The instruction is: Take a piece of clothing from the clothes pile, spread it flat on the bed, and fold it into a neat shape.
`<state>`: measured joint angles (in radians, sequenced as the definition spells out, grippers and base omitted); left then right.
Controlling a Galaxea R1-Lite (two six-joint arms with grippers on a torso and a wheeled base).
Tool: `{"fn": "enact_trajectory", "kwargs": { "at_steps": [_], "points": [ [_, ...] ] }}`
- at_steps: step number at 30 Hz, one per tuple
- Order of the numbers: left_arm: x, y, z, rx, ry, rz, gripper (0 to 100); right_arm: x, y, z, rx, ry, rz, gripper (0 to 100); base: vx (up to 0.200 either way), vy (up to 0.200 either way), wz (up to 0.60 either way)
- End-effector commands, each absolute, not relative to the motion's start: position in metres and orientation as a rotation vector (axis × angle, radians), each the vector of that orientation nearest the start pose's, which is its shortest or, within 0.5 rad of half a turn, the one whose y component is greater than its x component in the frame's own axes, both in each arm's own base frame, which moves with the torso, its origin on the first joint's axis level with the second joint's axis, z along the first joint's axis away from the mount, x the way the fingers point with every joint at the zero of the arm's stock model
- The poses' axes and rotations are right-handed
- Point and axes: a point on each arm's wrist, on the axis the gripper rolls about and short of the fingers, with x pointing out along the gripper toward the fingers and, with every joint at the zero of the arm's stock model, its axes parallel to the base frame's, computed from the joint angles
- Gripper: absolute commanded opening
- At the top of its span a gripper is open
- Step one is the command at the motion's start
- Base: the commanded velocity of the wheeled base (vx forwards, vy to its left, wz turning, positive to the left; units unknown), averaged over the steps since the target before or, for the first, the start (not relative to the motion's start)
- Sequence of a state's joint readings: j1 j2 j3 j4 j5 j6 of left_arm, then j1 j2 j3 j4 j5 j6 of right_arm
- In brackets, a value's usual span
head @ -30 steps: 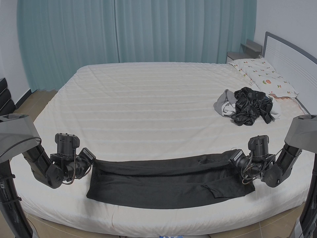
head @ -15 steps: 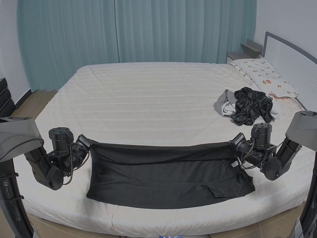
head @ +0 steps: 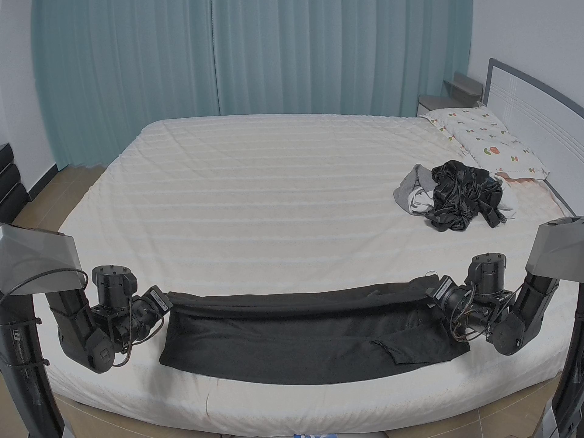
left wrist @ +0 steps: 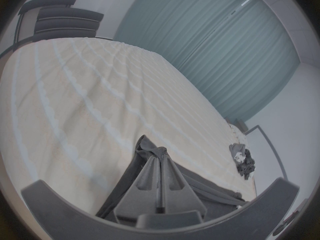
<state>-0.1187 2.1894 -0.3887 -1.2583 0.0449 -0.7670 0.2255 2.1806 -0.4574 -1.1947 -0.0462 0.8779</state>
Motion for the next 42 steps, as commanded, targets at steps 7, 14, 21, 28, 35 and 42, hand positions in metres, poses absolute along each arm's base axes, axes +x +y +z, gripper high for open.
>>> {"fn": "enact_trajectory", "kwargs": {
  "at_steps": [7, 14, 21, 28, 35, 42],
  "points": [
    [0.276, -0.040, -0.008, -0.635, 0.629, 0.128, 0, 0.289, 0.067, -0.023, 0.695, 0.692, -0.100, 0, 0.000, 0.000, 0.00],
    [0.274, -0.040, -0.014, -0.601, 0.658, 0.132, 0, 0.287, 0.068, -0.027, 0.685, 0.706, -0.103, 0, 0.000, 0.000, 0.00],
    [0.273, -0.041, -0.016, -0.596, 0.668, 0.135, 0, 0.285, 0.069, -0.026, 0.683, 0.709, -0.100, 0, 0.000, 0.000, 0.00],
    [0.270, -0.040, -0.015, -0.594, 0.671, 0.137, 100, 0.285, 0.069, -0.023, 0.686, 0.701, -0.095, 100, 0.000, 0.000, 0.00],
    [0.259, -0.035, -0.003, -0.553, 0.655, 0.138, 100, 0.281, 0.063, 0.010, 0.718, 0.604, -0.071, 100, 0.000, 0.000, 0.00],
    [0.247, -0.034, 0.001, -0.544, 0.673, 0.118, 100, 0.277, 0.058, 0.020, 0.784, 0.582, -0.071, 100, 0.000, 0.000, 0.00]
  ]
}}
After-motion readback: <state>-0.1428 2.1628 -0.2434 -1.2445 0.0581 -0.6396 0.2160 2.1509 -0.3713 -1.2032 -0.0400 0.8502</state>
